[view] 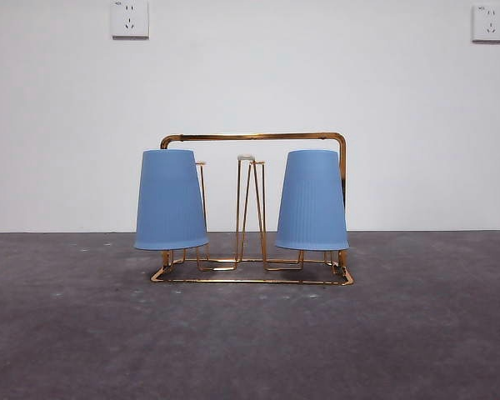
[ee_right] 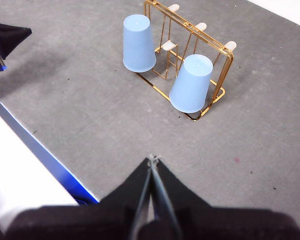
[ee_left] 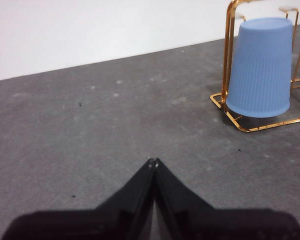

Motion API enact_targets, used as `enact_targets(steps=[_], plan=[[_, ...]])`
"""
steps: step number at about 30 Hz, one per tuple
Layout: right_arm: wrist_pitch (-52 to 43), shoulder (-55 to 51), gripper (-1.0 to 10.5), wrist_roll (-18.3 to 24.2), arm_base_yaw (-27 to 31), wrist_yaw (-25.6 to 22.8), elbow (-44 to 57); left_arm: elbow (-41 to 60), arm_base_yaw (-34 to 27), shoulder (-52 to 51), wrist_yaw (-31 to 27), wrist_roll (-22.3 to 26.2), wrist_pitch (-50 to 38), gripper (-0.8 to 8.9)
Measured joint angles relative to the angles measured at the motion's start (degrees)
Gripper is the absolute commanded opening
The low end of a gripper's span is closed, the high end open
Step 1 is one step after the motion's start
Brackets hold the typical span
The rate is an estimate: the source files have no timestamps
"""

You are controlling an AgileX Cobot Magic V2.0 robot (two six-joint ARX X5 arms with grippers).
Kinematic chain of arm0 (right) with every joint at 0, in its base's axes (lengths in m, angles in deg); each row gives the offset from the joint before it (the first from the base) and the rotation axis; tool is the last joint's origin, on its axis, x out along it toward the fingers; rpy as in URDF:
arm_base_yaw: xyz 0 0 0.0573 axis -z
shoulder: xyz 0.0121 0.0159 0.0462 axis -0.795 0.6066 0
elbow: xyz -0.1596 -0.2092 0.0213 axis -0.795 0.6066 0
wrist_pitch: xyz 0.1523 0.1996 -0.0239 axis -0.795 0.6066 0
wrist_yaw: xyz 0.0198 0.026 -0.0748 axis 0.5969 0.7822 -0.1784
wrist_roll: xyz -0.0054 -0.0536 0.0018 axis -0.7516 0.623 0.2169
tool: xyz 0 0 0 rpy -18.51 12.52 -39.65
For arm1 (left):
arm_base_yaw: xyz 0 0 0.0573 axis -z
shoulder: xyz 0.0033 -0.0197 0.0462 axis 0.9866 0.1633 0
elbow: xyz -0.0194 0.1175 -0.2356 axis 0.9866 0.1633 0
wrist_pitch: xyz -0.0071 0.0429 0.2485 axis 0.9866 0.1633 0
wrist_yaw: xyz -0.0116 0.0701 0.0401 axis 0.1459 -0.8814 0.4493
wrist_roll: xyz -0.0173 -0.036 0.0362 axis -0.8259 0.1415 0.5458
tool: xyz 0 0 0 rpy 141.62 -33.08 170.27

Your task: Pick up cup 1,put cup 1 in the cup rack,pick up cup 2,put cup 2 in the cup rack

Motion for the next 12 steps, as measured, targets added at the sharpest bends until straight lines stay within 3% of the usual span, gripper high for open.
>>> enact_targets(steps=[12], plan=[[0.0, 0.0, 0.0, 0.0, 0.0, 0.0, 0.0, 0.0, 0.0, 0.0, 0.2, -1.0, -0.5, -0.03]])
